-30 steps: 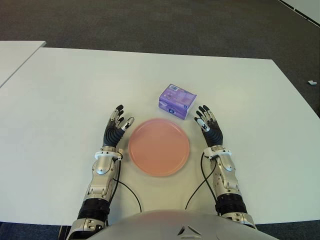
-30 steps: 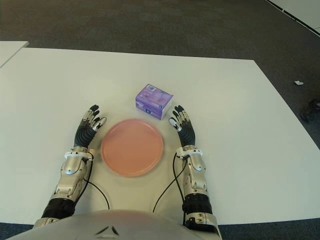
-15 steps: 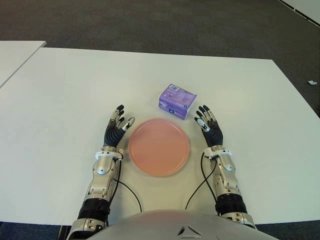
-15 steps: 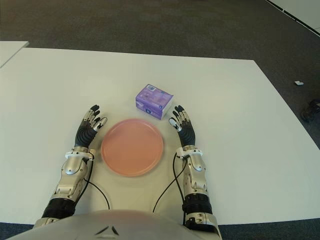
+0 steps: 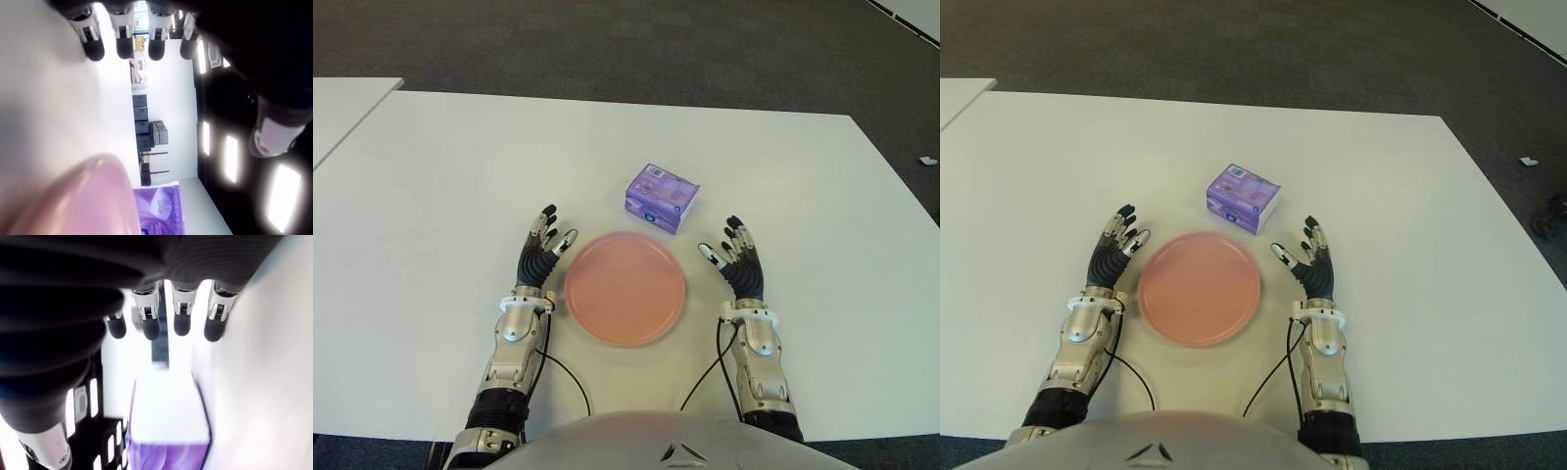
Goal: Put the tissue paper into the plate.
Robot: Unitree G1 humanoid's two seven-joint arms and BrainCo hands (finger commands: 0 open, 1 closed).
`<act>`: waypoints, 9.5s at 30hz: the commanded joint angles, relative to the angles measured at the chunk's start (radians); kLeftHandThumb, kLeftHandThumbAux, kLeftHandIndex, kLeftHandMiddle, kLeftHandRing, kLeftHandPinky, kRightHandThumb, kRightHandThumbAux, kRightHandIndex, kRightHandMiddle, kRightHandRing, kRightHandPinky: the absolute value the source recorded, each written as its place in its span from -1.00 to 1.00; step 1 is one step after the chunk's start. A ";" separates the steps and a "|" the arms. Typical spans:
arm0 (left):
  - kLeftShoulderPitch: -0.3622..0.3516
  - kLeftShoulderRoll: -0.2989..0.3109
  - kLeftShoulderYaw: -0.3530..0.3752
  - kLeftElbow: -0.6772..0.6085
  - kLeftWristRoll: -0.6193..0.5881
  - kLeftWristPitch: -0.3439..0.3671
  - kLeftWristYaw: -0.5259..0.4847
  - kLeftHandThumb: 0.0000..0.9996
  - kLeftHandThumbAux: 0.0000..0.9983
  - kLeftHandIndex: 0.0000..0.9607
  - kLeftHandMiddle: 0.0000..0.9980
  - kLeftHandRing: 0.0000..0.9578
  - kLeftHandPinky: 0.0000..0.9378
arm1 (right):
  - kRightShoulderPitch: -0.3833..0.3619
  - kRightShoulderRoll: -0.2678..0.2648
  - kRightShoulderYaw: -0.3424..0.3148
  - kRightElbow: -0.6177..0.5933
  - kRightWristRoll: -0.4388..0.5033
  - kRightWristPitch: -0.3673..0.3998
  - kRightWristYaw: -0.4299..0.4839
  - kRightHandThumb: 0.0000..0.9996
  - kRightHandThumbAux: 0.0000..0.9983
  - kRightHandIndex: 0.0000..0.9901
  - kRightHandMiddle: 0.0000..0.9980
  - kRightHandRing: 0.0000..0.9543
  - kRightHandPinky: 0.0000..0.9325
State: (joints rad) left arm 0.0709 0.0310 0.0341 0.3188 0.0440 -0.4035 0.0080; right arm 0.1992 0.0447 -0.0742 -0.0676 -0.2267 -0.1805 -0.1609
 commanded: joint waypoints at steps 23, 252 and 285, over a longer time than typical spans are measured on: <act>-0.004 0.007 -0.003 0.064 0.010 0.026 0.007 -1.00 0.08 -1.00 -1.00 -1.00 -1.00 | -0.458 -0.196 0.003 0.008 -0.371 0.093 -0.260 -0.80 0.09 -1.00 -1.00 -1.00 -1.00; 0.029 0.000 -0.011 0.070 0.043 -0.017 0.081 -1.00 -0.01 -1.00 -1.00 -1.00 -1.00 | -0.935 -0.240 0.603 1.403 -0.478 0.027 -0.253 -0.75 0.15 -1.00 -0.93 -1.00 -1.00; 0.025 0.004 -0.004 0.058 0.029 0.002 0.067 -1.00 0.02 -0.99 -1.00 -1.00 -1.00 | -0.823 -0.134 0.651 1.427 -0.493 0.043 -0.546 0.71 0.36 -0.20 0.07 0.73 0.72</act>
State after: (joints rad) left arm 0.0667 0.0330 0.0267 0.3505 0.0761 -0.4323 0.0775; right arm -0.7418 -0.1154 0.5667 1.2944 -0.7201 -0.1304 -0.7738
